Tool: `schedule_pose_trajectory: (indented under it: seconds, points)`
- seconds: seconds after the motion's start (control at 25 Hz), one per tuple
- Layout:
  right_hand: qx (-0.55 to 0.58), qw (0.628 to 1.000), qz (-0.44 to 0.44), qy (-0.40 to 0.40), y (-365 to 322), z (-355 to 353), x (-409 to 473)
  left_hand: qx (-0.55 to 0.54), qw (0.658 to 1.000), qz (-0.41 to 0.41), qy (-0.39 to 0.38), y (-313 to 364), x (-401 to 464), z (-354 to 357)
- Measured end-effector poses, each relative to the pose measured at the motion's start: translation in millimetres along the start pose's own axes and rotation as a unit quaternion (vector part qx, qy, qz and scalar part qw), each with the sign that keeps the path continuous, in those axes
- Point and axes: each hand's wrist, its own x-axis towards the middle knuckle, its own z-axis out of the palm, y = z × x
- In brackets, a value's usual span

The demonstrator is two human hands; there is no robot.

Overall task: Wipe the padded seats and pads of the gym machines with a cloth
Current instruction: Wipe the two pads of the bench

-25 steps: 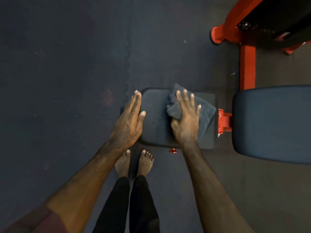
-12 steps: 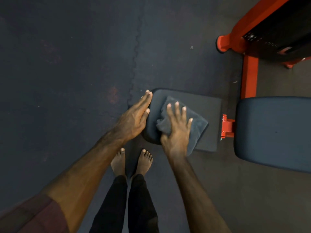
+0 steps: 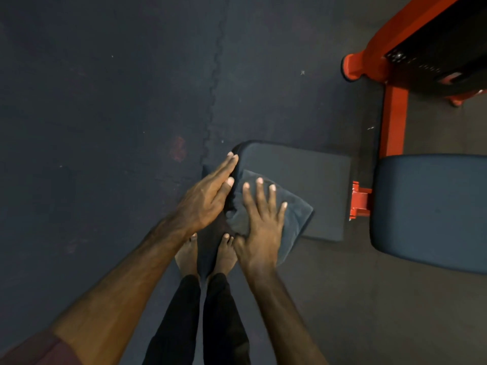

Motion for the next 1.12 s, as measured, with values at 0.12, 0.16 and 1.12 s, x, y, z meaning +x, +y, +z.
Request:
schedule_pose_trajectory:
  seconds: [0.12, 0.16, 1.12]
  points:
    - [-0.003, 0.997, -0.069, -0.017, 6.6, -6.0, 47.3, -0.042, 0.999, -0.022, 0.023, -3.0, 1.3, 3.4]
    - [0.004, 0.999, -0.054, -0.007, 11.0, -8.7, 61.4, -0.049, 0.998, -0.026, 0.027, -5.0, 0.1, 3.9]
    - [0.040, 0.990, 0.129, 0.049, 44.5, -5.3, 14.3, -0.012, 0.995, -0.054, 0.080, 12.1, 8.6, 36.8]
